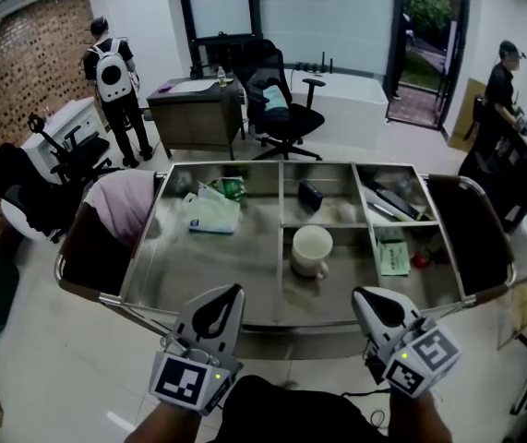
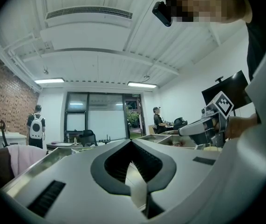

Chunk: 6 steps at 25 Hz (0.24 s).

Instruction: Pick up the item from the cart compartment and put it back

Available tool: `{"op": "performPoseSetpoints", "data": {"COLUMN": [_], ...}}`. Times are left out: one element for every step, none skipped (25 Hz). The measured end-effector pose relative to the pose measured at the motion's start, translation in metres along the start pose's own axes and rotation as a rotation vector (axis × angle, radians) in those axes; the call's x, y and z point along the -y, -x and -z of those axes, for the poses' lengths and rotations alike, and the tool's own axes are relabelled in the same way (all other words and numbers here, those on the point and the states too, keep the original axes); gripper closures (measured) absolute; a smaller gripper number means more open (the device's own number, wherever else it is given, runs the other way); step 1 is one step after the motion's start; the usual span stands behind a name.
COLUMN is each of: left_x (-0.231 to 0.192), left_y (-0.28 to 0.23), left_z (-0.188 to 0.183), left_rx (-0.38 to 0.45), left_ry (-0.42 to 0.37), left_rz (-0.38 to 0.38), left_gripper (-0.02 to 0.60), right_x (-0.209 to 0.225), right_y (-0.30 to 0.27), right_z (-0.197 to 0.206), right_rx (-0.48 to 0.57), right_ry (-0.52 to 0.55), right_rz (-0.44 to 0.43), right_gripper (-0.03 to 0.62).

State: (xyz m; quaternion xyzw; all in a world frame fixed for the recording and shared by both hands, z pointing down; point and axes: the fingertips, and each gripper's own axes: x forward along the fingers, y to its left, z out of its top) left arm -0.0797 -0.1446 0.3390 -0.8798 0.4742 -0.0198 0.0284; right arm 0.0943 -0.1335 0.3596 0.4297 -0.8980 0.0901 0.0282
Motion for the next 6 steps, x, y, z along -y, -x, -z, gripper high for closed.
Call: {"op": "performPoseSetpoints", "data": {"left_x": [0.0000,0.0001,0.0003,0.0007,0.0012,0.0017], "left_y": [0.0001,0.0001,0.0000,0.0000,-0.0001,-0.0001], "left_z": [-0.0001,-0.0001,-0.0001,-0.0002,-0.0005,-0.0008], "left_rx": [-0.001,-0.001,-0.002,-0.002,-0.003,-0.003], "left_ry": [0.000,0.000,-0.001,-0.001,-0.002,-0.003], "left_rz": [0.000,0.000,0.001,0.001,0.001,0.002], "left_gripper": [0.581,0.581,0.581,0.581,0.581,0.581], "right_x": [0.0000,0.0002,0.0003,0.0004,0.0005,0.0006], "right_y": [-0.0001,-0.0002,-0.0001,0.0002,0.0006,0.0010], "right_z": [-0.0005,-0.0008,-0.0010,-0.0012,-0.0013,-0.0015], "right_rx": [0.000,-0.001,-0.001,-0.002,-0.003,-0.004], "right_ry": [0.001,0.002,0.004,0.005,0.006,0.006], "right_rz": [0.000,0.000,0.000,0.000,-0.001,-0.001], "right_gripper": [0.582,0.582,0.582,0.582,0.582,0.582]}}
